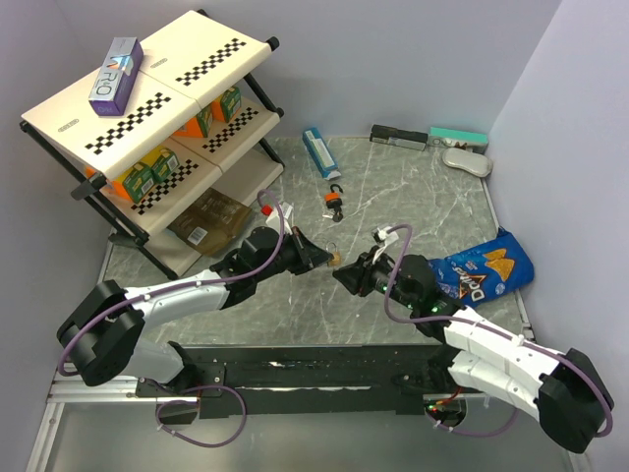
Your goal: Unlock with the key
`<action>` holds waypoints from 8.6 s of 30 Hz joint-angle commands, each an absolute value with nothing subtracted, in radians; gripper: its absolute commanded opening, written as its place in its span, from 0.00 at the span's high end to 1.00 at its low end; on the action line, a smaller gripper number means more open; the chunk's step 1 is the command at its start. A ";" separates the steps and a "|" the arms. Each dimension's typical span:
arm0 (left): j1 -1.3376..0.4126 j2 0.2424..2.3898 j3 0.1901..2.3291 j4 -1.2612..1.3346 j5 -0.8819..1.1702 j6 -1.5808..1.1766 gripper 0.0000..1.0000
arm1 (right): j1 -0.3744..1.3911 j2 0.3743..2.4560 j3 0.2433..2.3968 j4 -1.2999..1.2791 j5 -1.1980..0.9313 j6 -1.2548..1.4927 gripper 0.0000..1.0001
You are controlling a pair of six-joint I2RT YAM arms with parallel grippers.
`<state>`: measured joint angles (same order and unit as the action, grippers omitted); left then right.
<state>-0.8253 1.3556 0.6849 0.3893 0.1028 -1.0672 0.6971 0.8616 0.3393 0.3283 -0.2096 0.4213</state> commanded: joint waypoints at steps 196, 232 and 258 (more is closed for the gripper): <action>-0.856 1.405 0.741 0.483 0.143 -1.034 0.99 | 0.854 1.083 0.631 0.087 0.112 0.339 0.82; -0.615 1.170 0.836 -0.040 0.936 -0.328 0.99 | 0.655 0.968 0.810 0.058 -0.595 0.296 0.30; -0.609 1.106 0.807 -0.041 0.718 -0.356 0.99 | 0.713 1.031 0.854 -0.074 -0.440 0.294 1.00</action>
<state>-0.6125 1.1412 0.7952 -0.0494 0.8326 -0.3565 0.7029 1.0550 0.7971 -0.0559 -0.5152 0.2867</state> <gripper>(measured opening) 0.046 0.029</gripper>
